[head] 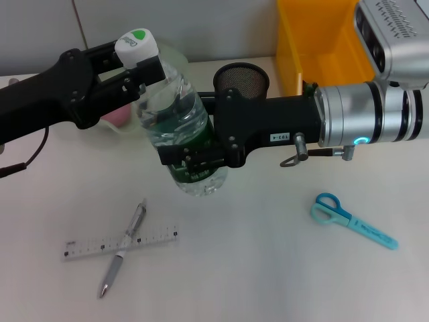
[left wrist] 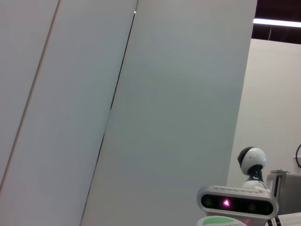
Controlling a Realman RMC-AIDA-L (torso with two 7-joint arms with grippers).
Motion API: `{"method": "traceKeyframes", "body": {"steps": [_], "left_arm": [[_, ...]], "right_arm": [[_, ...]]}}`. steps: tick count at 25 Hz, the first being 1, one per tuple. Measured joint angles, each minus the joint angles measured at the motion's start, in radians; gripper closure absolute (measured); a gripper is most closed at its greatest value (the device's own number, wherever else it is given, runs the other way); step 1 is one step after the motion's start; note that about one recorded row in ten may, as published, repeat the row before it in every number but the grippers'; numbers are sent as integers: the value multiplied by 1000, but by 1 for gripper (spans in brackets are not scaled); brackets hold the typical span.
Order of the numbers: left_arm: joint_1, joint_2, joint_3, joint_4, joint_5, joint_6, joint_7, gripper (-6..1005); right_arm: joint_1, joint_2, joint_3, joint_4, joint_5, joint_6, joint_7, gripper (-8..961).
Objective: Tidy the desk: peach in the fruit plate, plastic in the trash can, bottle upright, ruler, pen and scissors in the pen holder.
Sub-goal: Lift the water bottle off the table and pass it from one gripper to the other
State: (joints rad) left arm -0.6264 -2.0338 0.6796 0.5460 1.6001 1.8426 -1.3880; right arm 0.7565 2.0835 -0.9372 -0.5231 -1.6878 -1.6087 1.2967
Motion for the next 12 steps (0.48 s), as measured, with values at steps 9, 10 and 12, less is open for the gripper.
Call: {"method": "traceKeyframes", "body": {"steps": [9,10,12], "left_arm": [[1,1,0,0,1,3,-2,549],[2,1,0,0,1,3,-2,549],[2,1,0,0,1,3,-2,549]], "right_arm": [[-1,0,-2,-3,0,-6,3,188],[-1,0,-2,-3,1,-5,3,188],[-1,0,-2,-3,1,-4,3,188]]}}
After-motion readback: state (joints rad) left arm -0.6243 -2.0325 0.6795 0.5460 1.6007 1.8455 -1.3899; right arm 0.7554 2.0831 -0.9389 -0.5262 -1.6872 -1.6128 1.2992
